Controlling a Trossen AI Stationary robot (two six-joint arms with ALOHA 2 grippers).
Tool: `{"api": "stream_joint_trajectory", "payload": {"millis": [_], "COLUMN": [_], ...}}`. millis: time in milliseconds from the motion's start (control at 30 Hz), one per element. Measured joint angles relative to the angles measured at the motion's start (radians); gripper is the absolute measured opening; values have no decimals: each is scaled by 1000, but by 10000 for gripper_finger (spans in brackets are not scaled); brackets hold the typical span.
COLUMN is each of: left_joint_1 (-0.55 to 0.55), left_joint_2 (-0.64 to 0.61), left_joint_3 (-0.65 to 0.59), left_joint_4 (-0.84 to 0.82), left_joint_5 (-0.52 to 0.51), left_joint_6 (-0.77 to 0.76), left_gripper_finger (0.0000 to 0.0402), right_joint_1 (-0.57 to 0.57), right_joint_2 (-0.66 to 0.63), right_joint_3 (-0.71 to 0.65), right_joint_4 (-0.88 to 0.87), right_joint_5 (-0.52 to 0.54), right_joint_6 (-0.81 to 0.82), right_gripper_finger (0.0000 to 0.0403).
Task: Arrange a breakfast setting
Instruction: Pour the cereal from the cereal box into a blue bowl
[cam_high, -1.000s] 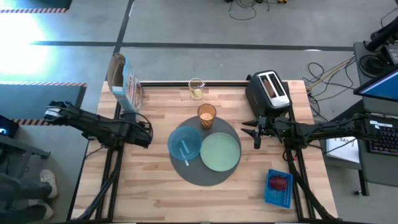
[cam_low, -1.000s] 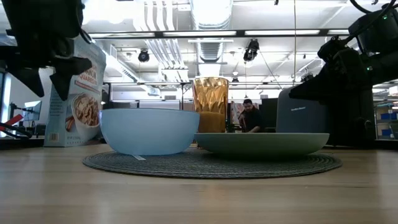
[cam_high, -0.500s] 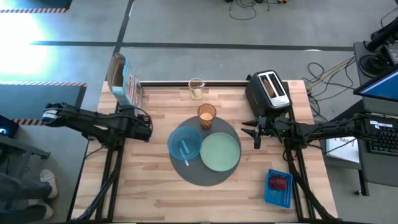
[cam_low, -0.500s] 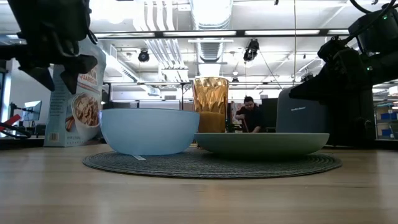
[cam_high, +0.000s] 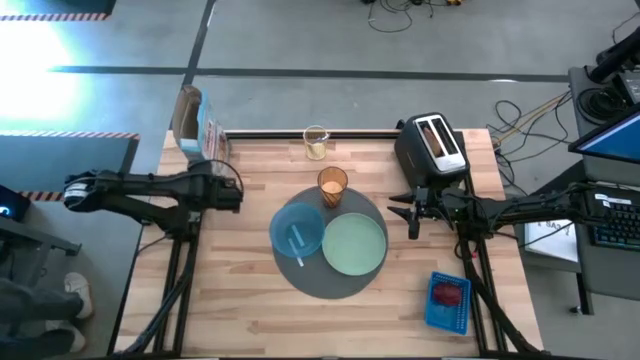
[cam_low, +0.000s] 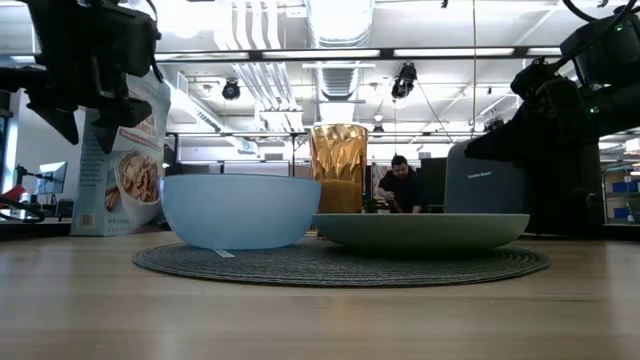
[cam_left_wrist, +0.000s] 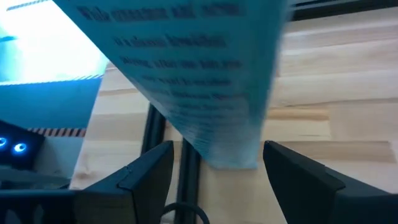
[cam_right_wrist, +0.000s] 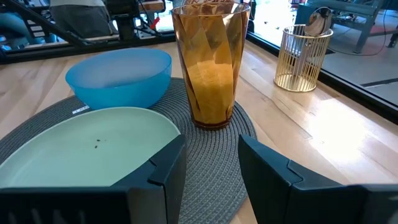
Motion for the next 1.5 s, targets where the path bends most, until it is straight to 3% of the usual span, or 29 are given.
{"api": "stream_joint_trajectory", "payload": {"millis": [300, 467, 767, 933, 1167, 1500], "left_joint_1": [101, 125, 147, 147, 146, 155], "left_joint_2": [0, 6, 10, 10, 9, 17], "left_joint_3": [-25, -76, -182, -301, -438, -457], "left_joint_4": [71, 149, 292, 413, 628, 727], "left_joint_5": [32, -12, -74, -94, -235, -375], "left_joint_6": [129, 154, 113, 35, 12, 20], "left_gripper_finger": [239, 242, 243, 243, 243, 243], "right_joint_1": [0, 0, 0, 0, 0, 0], "right_joint_2": [0, 0, 0, 0, 0, 0], "right_joint_3": [0, 0, 0, 0, 0, 0], "right_joint_4": [0, 0, 0, 0, 0, 0], "right_joint_5": [0, 0, 0, 0, 0, 0], "right_joint_6": [1, 0, 1, 1, 0, 0], "right_gripper_finger": [134, 134, 134, 134, 134, 134]}}
